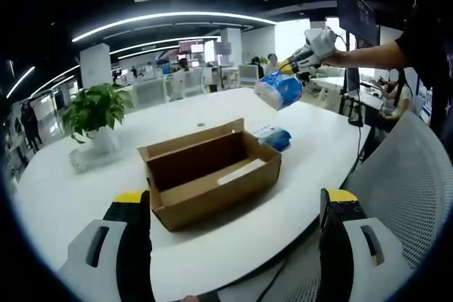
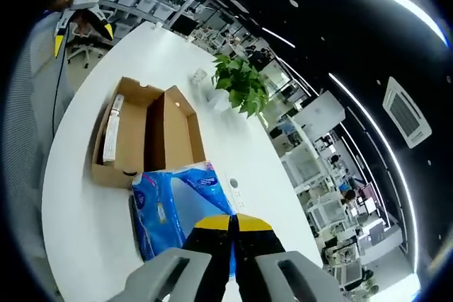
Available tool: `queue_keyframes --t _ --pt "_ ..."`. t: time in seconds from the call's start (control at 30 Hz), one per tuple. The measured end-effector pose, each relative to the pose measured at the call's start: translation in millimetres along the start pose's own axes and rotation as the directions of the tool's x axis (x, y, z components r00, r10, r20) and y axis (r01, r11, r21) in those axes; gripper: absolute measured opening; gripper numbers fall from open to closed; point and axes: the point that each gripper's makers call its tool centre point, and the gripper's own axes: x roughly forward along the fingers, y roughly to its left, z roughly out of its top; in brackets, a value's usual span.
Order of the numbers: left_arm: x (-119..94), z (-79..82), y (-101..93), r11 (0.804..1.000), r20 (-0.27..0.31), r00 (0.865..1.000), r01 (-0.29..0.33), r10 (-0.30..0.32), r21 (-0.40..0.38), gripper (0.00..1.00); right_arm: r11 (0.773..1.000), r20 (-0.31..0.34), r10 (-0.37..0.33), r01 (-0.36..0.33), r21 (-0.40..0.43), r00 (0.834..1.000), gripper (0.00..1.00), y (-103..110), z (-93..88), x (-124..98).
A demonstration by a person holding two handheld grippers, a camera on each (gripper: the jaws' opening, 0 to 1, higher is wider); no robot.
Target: Operate the shoe box by opening the lid, removing the specified soft item, and placing it in the target area until the item is outside and the box remains undamaged.
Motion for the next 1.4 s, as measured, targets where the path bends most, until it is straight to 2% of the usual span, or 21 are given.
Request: queue_keyframes --t 0.6,0.97,1.4 --pt "-1 4.0 6.8 0.999 0.021 0.999 -0.035 0.035 -0.012 0.99 0.998 -0.058 -0.043 0.046 0.045 0.997 0.00 -13 -52.8 -22" --pt "-3 8.9 11.3 0.998 0.045 0.997 -0.060 0.060 -0.010 0.99 0.995 -0.085 -0.061 0.067 0.072 0.995 0.00 -19 -80.0 -27" --pt "-3 16.2 10.5 0.997 0.059 0.995 -0.078 0.079 -0.007 0.99 0.991 -0.129 -0.070 0.084 0.106 0.989 0.00 -20 -122.0 -32"
